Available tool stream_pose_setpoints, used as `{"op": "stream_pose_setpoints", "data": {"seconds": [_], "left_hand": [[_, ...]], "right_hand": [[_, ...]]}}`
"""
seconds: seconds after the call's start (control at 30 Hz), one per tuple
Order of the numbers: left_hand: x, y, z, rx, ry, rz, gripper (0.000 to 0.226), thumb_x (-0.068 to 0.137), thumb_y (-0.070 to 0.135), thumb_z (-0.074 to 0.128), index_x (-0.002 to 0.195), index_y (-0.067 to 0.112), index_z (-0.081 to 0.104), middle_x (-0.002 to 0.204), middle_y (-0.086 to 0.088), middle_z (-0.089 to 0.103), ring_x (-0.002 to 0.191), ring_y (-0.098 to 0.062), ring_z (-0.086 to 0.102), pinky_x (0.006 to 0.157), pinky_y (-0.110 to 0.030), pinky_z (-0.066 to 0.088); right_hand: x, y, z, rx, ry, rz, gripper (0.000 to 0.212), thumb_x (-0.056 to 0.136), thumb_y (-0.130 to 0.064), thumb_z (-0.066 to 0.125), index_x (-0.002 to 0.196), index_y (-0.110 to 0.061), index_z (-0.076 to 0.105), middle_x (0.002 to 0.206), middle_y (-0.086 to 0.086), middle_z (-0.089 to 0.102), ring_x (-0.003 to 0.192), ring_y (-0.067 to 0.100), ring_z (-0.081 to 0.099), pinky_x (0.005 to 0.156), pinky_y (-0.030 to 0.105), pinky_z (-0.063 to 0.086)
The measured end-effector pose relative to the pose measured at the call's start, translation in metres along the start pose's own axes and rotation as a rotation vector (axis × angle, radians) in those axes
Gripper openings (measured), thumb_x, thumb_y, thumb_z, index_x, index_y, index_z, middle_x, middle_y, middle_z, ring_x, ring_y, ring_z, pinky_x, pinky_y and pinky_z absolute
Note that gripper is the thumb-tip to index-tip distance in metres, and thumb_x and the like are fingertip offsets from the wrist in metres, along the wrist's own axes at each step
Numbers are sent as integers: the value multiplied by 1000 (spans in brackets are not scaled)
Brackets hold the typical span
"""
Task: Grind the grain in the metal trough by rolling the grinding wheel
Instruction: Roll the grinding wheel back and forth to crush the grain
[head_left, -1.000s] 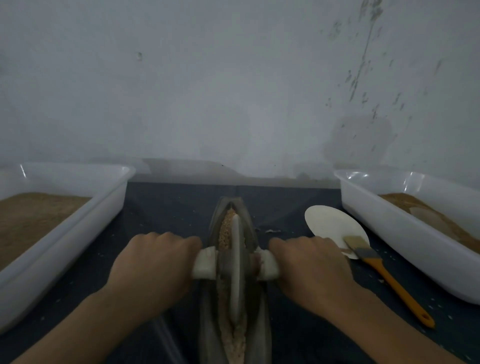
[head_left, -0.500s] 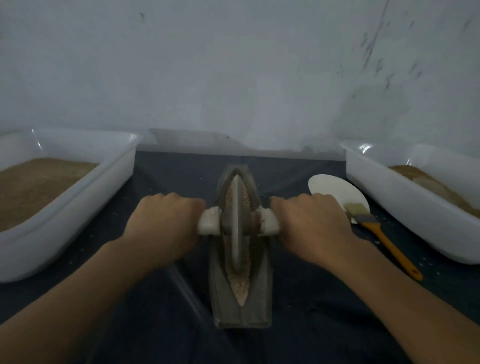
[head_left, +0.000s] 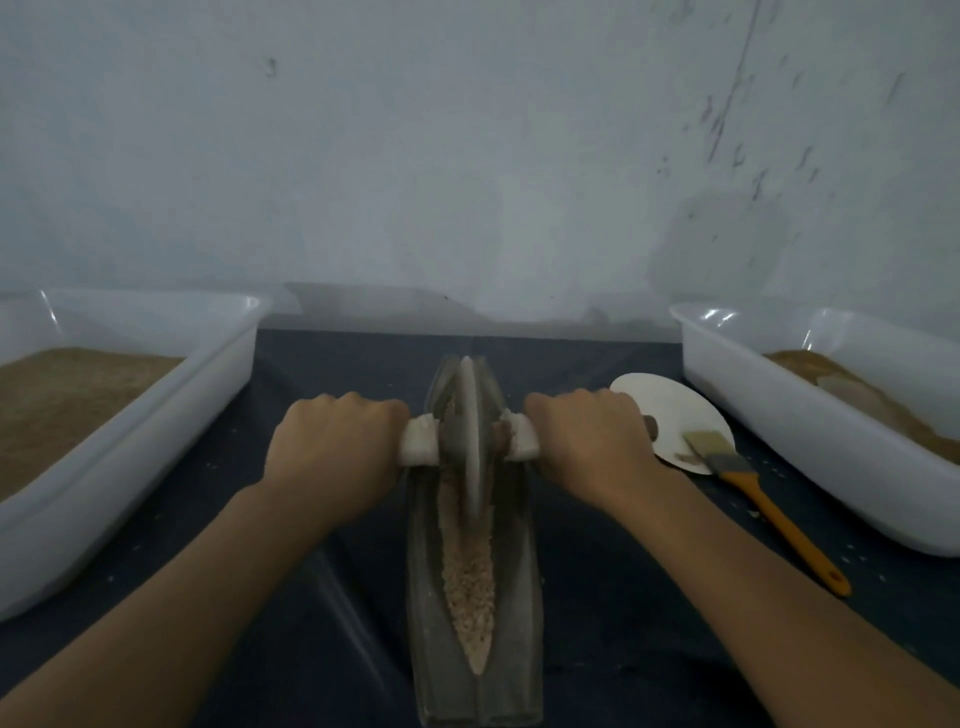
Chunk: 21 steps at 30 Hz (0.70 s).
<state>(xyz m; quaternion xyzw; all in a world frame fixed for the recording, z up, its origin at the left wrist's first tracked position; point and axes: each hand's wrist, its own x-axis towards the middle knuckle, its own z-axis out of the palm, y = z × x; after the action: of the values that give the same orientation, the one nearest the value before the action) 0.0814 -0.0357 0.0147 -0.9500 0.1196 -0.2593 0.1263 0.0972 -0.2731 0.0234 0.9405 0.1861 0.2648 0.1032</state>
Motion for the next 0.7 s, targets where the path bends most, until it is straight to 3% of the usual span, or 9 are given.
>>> {"op": "stream_pose_setpoints", "data": {"seconds": [0.13,0.27,0.33,0.47,0.6,0.7], "left_hand": [[-27,-2,-15,-30,-80,8,36,76,50,54,64,33,25,58,10,34,51,-9,34,49,-28,23],[-43,-5,-25,-85,-140,26,35,74,54,57,67,41,25,59,15,34,48,-1,27,47,-21,15],[-40,-4,-21,-80,-130,8,34,75,53,57,70,37,27,59,14,33,49,-3,28,46,-23,16],[-14,-2,-7,-59,-72,-41,26,77,50,56,74,35,34,57,11,30,48,-7,28,45,-26,17],[9,-3,7,-47,-39,-43,29,76,47,58,70,33,33,55,11,30,46,-8,26,44,-26,14],[10,-4,7,-46,-39,-26,29,77,46,58,71,33,33,55,11,30,46,-8,27,44,-26,15]], "right_hand": [[-36,-6,-24,-42,94,-92,45,49,-34,82,65,-27,40,49,-2,50,37,20,46,42,25,16],[-53,-8,-33,9,98,-141,42,44,-29,83,64,-23,47,47,-3,48,34,20,45,38,27,24],[-44,-8,-32,-11,46,-117,41,48,-32,82,65,-25,45,49,-1,51,38,19,48,40,28,23],[-8,-4,-12,-7,-13,-56,36,75,-35,66,76,-29,30,67,-4,55,55,21,47,51,30,19],[15,1,2,16,-9,-11,36,77,-32,66,76,-28,30,60,-8,33,50,17,27,47,27,9],[11,0,0,46,-19,-9,30,77,-31,66,78,-26,37,63,-6,44,52,18,35,49,28,17]]}}
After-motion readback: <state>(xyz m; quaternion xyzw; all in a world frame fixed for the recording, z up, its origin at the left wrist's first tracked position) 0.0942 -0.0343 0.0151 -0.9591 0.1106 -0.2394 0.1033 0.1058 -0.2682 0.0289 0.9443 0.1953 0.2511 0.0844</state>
